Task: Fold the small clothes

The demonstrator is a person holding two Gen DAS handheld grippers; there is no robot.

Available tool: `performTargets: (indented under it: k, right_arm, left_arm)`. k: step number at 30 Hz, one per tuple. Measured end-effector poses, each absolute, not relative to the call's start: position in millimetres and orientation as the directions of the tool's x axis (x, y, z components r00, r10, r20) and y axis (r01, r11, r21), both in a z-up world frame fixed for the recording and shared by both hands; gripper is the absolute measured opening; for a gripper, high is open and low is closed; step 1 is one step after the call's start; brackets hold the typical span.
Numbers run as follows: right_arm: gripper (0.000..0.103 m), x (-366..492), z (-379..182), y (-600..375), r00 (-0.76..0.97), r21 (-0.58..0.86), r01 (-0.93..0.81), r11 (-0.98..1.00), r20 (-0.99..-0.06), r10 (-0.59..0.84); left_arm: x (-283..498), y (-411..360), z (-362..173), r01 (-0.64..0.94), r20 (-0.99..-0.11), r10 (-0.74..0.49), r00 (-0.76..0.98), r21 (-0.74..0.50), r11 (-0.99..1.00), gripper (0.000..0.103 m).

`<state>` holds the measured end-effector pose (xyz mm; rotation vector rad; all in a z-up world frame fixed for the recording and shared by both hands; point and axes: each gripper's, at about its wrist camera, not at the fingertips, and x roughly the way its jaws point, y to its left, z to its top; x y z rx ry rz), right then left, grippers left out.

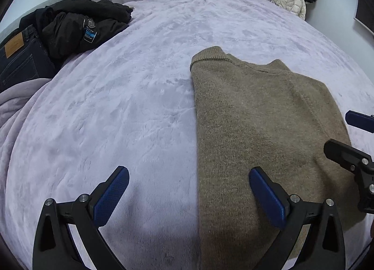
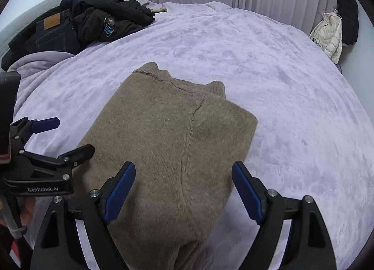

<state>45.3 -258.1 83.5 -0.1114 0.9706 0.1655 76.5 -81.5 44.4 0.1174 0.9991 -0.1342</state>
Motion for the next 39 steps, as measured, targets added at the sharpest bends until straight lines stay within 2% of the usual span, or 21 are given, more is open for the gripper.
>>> performTargets:
  k: [4, 8, 14, 17, 21, 23, 25, 29, 31, 33, 34, 35, 36, 37, 38, 39]
  right_arm:
    - [0.086, 72, 62, -247, 0.483, -0.01, -0.198, 0.98, -0.871, 0.088]
    - [0.087, 81, 49, -243, 0.476, -0.037, -0.22, 0.975, -0.877, 0.074]
    - [0.087, 84, 51, -280, 0.48, -0.003, -0.132, 0.991, -0.875, 0.061]
    - [0.087, 74, 58, -299, 0.479, 0.009, -0.086, 0.996, -0.876, 0.05]
    - [0.088, 38, 77, -317, 0.531, 0.044, -0.084, 0.995, -0.844, 0.082]
    - [0.088, 25, 80, -329, 0.546, 0.102, -0.077, 0.992, -0.828, 0.127]
    - [0.089, 22, 79, -345, 0.549, 0.217, -0.051, 0.975, -0.809, 0.209]
    - [0.089, 46, 58, -355, 0.502, 0.357, -0.013, 0.934, -0.805, 0.315]
    - [0.089, 64, 35, -349, 0.431, 0.459, -0.016, 0.888, -0.798, 0.421]
    - [0.089, 74, 19, -338, 0.406, 0.5, -0.015, 0.866, -0.788, 0.462]
    - [0.088, 78, 17, -331, 0.416, 0.496, -0.036, 0.868, -0.782, 0.464]
    - [0.077, 81, 17, -323, 0.418, 0.492, -0.059, 0.868, -0.778, 0.469]
    - [0.061, 84, 18, -317, 0.417, 0.486, -0.076, 0.87, -0.777, 0.471]
    - [0.054, 85, 21, -311, 0.424, 0.471, -0.091, 0.877, -0.779, 0.462]
    - [0.039, 83, 28, -307, 0.439, 0.453, -0.113, 0.884, -0.776, 0.453]
    - [0.037, 79, 36, -302, 0.452, 0.445, -0.143, 0.884, -0.765, 0.458]
  left_arm:
    - [77, -80, 41, 0.165, -0.845, -0.069, 0.531, 0.023, 0.986, 0.103]
    - [77, -80, 39, 0.183, -0.843, -0.072, 0.533, 0.031, 0.983, 0.103]
    - [78, -71, 41, 0.204, -0.854, -0.11, 0.509, -0.004, 0.979, 0.103]
    - [72, -61, 53, 0.191, -0.857, -0.143, 0.496, -0.054, 0.98, 0.103]
    - [65, -48, 63, 0.243, -0.843, -0.262, 0.47, -0.162, 0.956, 0.103]
    - [73, -46, 58, 0.261, -0.845, -0.341, 0.413, -0.248, 0.933, 0.103]
    - [90, -50, 47, 0.264, -0.843, -0.419, 0.337, -0.342, 0.902, 0.103]
    - [125, -74, 20, 0.234, -0.826, -0.526, 0.202, -0.481, 0.845, 0.103]
    - [136, -89, 9, 0.229, -0.823, -0.545, 0.163, -0.505, 0.832, 0.103]
    - [140, -106, 9, 0.261, -0.835, -0.526, 0.164, -0.477, 0.839, 0.103]
    - [140, -112, 11, 0.274, -0.843, -0.509, 0.174, -0.456, 0.847, 0.1]
    - [139, -116, 14, 0.286, -0.849, -0.494, 0.188, -0.434, 0.854, 0.082]
    - [135, -119, 20, 0.313, -0.847, -0.494, 0.196, -0.423, 0.85, 0.063]
    - [131, -118, 27, 0.336, -0.845, -0.492, 0.211, -0.41, 0.848, 0.056]
    - [125, -117, 34, 0.357, -0.839, -0.496, 0.221, -0.404, 0.842, 0.05]
    - [121, -114, 40, 0.365, -0.835, -0.501, 0.228, -0.404, 0.839, 0.048]
